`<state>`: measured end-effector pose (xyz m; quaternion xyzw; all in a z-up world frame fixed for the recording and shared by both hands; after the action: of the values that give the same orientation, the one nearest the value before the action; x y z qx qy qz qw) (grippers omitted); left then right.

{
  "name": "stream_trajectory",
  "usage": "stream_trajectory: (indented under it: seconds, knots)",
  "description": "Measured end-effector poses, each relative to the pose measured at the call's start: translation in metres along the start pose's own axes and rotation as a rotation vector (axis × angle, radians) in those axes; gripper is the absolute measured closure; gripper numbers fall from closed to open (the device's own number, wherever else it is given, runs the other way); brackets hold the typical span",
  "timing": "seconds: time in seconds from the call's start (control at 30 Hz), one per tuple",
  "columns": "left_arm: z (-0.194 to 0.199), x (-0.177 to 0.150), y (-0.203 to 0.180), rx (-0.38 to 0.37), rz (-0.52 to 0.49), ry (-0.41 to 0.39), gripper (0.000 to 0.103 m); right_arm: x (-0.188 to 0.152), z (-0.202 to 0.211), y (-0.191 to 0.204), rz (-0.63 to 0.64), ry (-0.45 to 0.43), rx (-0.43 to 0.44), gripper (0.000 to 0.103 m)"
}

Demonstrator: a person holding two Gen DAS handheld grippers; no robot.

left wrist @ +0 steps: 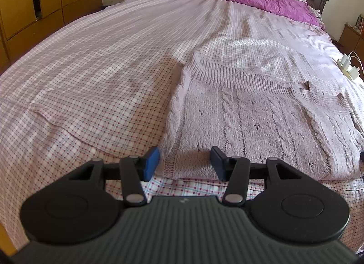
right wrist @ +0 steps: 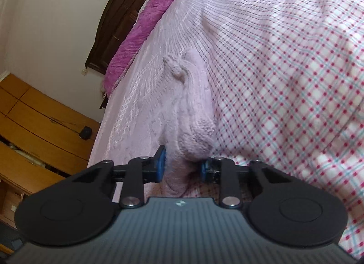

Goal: Fold small clothes
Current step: 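Grasp the cardigan sleeve cuff with the right tool and lay it along the body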

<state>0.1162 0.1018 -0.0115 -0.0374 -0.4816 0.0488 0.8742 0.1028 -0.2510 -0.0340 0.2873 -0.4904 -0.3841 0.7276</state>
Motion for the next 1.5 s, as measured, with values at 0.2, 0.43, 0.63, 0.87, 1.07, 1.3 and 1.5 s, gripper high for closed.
stream_trajectory:
  seconds: [0.2,0.43,0.63,0.87,1.07,1.3,1.5]
  knots:
    - [0.0,0.0,0.0,0.002,0.001,0.002,0.051,-0.001,0.0,-0.002,-0.008,-0.013,-0.005,0.068]
    - [0.0,-0.002,0.0,0.001,0.0,0.003,0.051,-0.003,0.0,-0.006,-0.036,-0.023,0.006,0.065]
    - [0.002,-0.004,0.0,-0.007,-0.006,0.018,0.051,-0.002,-0.008,-0.005,-0.07,-0.038,0.025,0.063]
    - [0.001,-0.002,0.005,-0.038,-0.009,0.043,0.051,-0.006,-0.014,0.005,-0.029,-0.056,0.008,0.063]
    - [-0.001,-0.003,0.012,-0.024,0.01,0.059,0.051,-0.009,-0.015,0.016,-0.022,-0.071,0.036,0.074]
    - [0.0,0.004,0.02,-0.004,-0.017,0.05,0.051,-0.005,-0.012,0.018,-0.047,-0.097,0.058,0.071]
    - [-0.002,0.008,0.023,-0.01,-0.026,0.061,0.05,0.001,-0.021,0.021,-0.067,-0.105,0.037,0.06]
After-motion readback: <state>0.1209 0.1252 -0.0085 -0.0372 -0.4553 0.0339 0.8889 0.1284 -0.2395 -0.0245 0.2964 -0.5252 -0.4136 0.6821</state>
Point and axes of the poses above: each gripper's, at about its wrist camera, not at the fingertips, and z roughly against the way its jaws point, y to its left, x to its top, the point moved 8 cm from there along -z, roughly the way its jaws point, and after that the axes turned 15 degrees about -y, right-handed, at the moved point
